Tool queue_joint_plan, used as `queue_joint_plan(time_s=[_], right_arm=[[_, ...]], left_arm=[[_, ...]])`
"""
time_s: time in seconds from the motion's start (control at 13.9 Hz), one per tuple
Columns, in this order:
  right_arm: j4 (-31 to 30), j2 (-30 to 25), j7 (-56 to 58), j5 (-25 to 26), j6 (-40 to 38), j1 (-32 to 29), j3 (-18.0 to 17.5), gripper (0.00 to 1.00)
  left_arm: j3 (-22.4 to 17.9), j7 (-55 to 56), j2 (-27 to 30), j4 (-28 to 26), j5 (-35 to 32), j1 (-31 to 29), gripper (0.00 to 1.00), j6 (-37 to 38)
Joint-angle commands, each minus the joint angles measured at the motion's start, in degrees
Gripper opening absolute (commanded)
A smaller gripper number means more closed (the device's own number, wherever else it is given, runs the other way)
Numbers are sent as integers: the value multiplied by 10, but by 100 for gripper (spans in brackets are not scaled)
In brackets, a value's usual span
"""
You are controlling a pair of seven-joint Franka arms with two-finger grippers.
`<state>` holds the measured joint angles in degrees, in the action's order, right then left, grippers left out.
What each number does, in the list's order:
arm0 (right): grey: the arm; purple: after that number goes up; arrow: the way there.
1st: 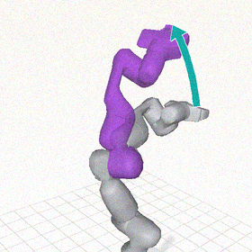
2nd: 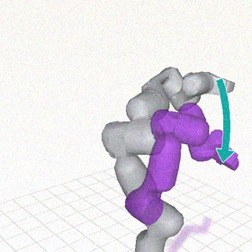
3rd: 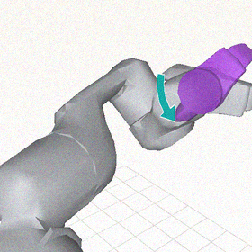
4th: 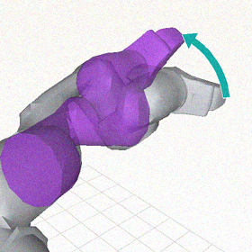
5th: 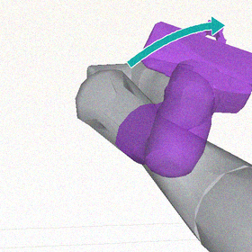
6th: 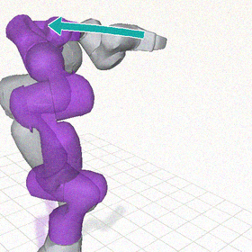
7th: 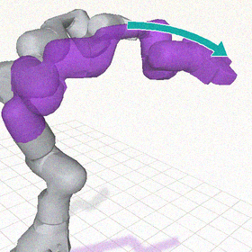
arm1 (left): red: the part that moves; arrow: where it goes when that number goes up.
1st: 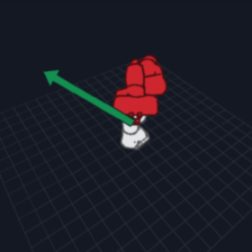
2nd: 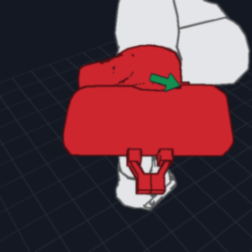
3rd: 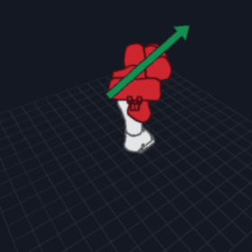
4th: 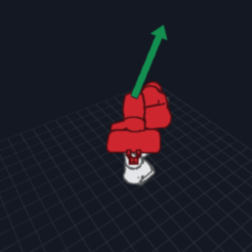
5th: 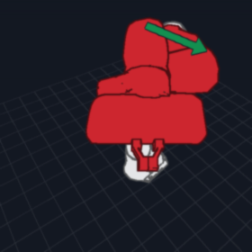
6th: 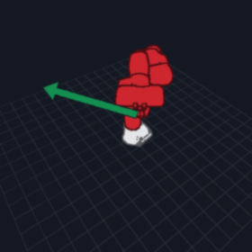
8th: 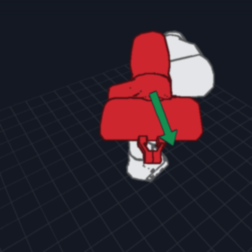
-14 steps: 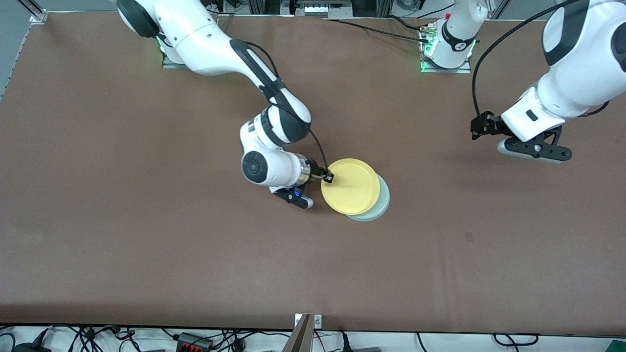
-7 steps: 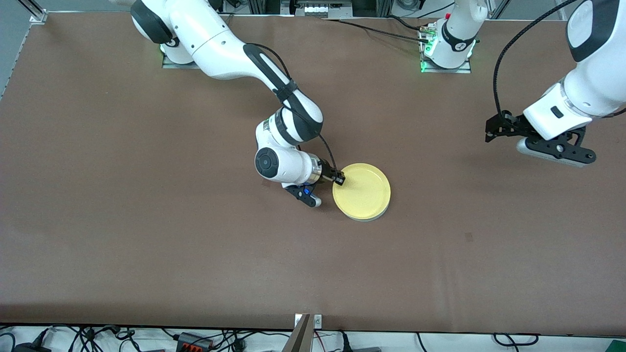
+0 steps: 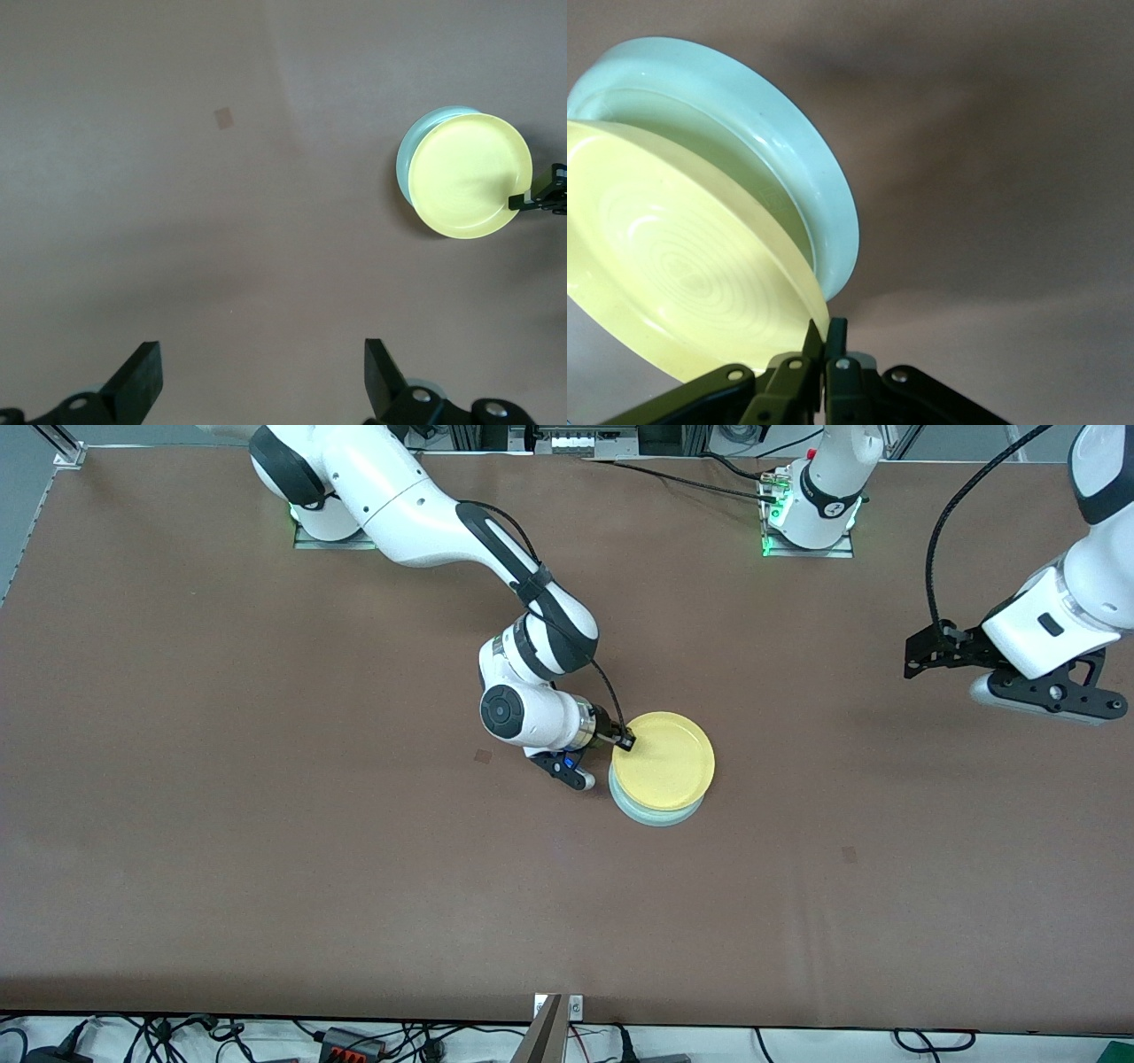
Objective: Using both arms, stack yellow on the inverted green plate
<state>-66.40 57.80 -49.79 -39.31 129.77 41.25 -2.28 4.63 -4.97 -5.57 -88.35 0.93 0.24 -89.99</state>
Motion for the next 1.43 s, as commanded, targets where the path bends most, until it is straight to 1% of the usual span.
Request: queue_joint_plan(time_s=[0.0, 0.07, 0.14, 0.22, 0.29, 0.43, 0.57, 0.72, 0.79, 0.93, 1.0, 1.15, 1.36], right_arm=[[12, 7, -7, -1, 2, 1, 1, 0], [12, 7, -7, -1, 3, 1, 1, 0], [12, 8, -6, -1, 3, 1, 2, 10], [12, 8, -10, -1, 2, 0, 2, 76], [13, 6, -9, 0, 0, 1, 3, 100], [14, -4, -7, 2, -9, -8, 4, 100], [18, -26, -3, 48, -57, -13, 31, 100], [19, -57, 1, 91, -139, -25, 63, 100], [19, -79, 14, 111, -174, -34, 82, 100], [18, -100, 57, 160, -231, -41, 108, 100], [18, -105, 75, 179, -244, -45, 117, 100], [17, -135, 146, 230, -285, -56, 132, 100], [17, -169, 221, 259, -337, -85, 144, 100]], left_arm=[[7, 8, 15, -9, -12, -11, 100, 5], [7, 8, 18, -14, -12, -14, 100, 2], [7, 8, 18, -16, -12, -17, 100, 1], [6, 8, 22, -24, -12, -24, 100, -10], [7, 15, 39, -53, -12, -26, 100, -39], [8, 34, 68, -100, -12, -27, 100, -69], [11, 37, 69, -96, -13, -25, 100, -72], [12, 37, 69, -95, -12, -23, 100, -72], [12, 37, 68, -93, -13, -21, 100, -72], [11, 28, 68, -82, -11, -21, 100, -66], [11, 27, 67, -79, -11, -21, 100, -62], [11, 28, 67, -78, -9, -23, 100, -59], [11, 28, 66, -77, -10, -22, 100, -59]])
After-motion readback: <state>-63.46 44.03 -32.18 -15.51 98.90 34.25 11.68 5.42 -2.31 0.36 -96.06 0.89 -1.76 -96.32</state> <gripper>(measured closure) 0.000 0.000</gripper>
